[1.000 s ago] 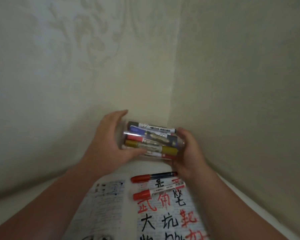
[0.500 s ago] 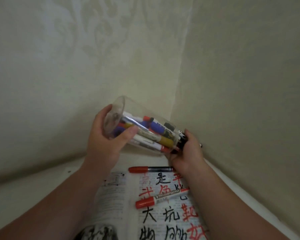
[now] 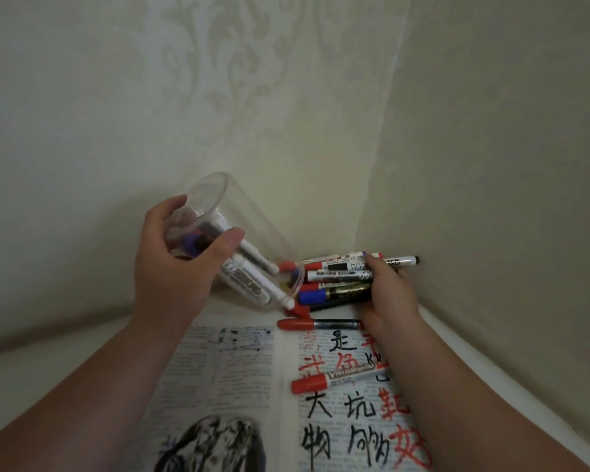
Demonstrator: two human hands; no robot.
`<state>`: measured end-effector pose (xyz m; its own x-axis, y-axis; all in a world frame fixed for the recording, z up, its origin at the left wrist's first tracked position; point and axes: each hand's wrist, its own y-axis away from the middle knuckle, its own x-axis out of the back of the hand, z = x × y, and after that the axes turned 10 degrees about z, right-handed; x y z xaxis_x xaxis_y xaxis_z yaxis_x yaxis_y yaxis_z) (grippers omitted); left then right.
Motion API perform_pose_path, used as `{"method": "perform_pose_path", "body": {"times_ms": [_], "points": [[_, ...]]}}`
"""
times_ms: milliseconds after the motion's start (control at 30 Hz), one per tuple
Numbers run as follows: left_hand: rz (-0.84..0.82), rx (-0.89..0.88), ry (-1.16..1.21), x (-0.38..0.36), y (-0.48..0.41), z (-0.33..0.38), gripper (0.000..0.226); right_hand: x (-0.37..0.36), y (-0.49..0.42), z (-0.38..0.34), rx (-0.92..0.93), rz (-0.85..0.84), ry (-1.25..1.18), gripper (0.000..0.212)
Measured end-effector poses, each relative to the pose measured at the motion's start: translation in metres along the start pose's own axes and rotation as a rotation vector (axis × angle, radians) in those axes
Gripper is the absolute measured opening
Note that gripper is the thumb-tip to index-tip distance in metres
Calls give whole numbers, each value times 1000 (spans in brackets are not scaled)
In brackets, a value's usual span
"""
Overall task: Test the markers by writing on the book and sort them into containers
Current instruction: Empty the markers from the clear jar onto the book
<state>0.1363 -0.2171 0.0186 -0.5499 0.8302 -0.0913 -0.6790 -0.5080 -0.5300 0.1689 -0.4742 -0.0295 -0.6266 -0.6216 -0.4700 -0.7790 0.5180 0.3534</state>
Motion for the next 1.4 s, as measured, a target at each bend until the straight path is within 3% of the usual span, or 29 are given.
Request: {"method": "perform_pose_path", "body": {"times_ms": [133,333,533,600,667,733,800,867,933,1000,1100,1233,1400], "points": [[-11,-9,-18,8,13,2,73,0,8,-3,116,43,43,27],[-116,-289,-131,12,4,11,87,4,9,-10,298,233,151,34],[-210,-423,-231,-3,-14,42,95,7,7,-13,380,301,103,10],[-198,-439,-230,-9,-19,47,97,7,10,-14,449,295,110,25],[-165,-428,-207,-18,-19,52,102,7,15,-15,499,250,133,29],[-161,-389,-176,-33,-12,56,112,6,19,-17,463,197,189,18],[-219,-323,-153,-51,0,56,119,6,23,-20,364,160,246,31],[-305,-242,-123,-71,12,54,120,6,22,-20,358,156,272,31],[-376,-253,-110,-89,23,51,117,7,18,-18,456,199,263,23],[-428,-292,-91,-108,32,48,112,8,16,-19,575,250,251,33],[-458,-180,24,-132,43,42,105,10,13,-20,695,292,305,30],[-448,-110,152,-145,49,37,99,13,3,-16,753,298,542,11],[-335,-66,218,-134,35,36,93,12,2,-18,783,264,543,17]]}}
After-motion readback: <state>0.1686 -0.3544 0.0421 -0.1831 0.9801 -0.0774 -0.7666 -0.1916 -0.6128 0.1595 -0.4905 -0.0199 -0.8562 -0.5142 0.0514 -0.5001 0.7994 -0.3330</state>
